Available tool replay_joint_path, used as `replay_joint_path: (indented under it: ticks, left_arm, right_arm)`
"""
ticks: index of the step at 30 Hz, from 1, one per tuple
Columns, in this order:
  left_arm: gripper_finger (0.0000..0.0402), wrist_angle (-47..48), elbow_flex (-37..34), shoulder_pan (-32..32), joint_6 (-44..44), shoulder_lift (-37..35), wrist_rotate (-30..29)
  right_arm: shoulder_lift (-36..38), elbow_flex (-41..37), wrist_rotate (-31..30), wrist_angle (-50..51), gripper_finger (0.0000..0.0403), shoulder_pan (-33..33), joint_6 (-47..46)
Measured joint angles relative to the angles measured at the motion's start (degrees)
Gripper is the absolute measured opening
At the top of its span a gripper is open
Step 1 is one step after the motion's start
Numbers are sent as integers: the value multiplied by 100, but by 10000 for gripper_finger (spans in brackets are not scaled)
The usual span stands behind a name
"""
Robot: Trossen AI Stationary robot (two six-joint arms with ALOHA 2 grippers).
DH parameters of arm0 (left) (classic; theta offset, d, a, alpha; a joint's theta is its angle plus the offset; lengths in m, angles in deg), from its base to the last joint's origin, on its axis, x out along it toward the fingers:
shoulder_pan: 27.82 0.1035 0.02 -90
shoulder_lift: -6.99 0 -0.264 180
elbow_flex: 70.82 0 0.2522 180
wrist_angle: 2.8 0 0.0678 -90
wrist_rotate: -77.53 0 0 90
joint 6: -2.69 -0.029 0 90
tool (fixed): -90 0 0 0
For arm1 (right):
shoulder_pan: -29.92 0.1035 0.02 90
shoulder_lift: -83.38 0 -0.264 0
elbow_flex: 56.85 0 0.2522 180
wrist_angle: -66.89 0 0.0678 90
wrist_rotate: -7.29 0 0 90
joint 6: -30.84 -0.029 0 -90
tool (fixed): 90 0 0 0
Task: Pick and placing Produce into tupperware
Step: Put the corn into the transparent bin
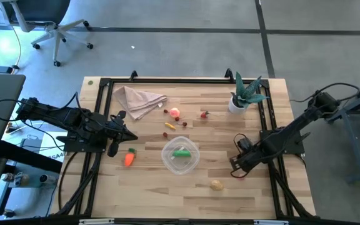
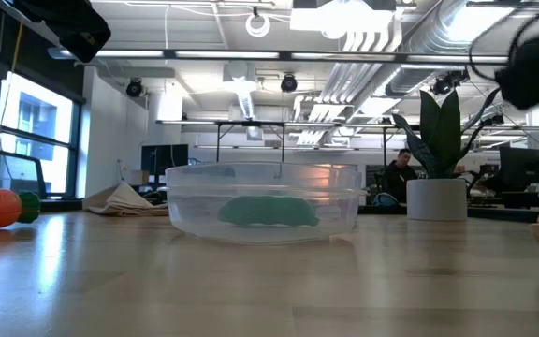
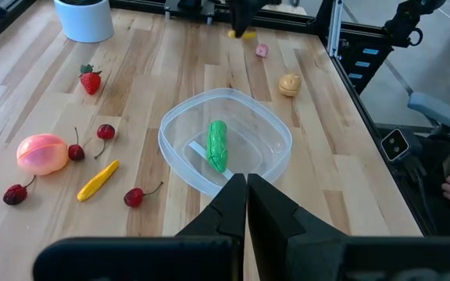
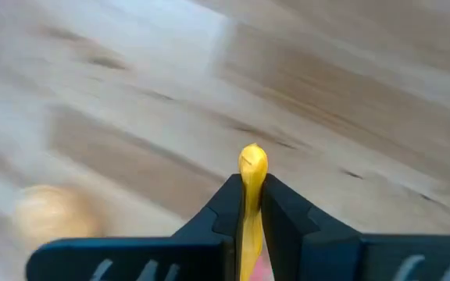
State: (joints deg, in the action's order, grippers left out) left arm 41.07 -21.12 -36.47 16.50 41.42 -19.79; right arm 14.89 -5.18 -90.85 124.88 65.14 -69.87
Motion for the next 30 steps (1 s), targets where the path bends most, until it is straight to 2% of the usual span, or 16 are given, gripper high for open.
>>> replay_joint_path:
  ticks: [5, 9, 15, 18, 24, 30]
  left_arm:
    - [5, 0, 0, -1, -2, -2, 0]
    - [5, 1, 0, -1, -1, -1, 0]
    - [5, 0, 0, 0, -1, -1, 0]
    - [5, 0, 0, -2, 0, -1, 0]
    - [5, 0, 0, -1, 0, 0, 0]
    - [5, 0, 0, -1, -2, -1, 0]
  right_arm:
    - [1, 1012, -1111, 577, 24, 0, 943]
    - [1, 1844, -1997, 630, 24, -51, 2337]
    - [-127, 2660, -2506, 180, 24, -541, 4375]
    - [-358, 2803, -2259, -275, 24, -979, 5271]
    - [-1113, 2954, -1004, -1540, 24, -1866, 6841]
    - [-2248, 3196, -66, -2019, 24, -2479, 7521]
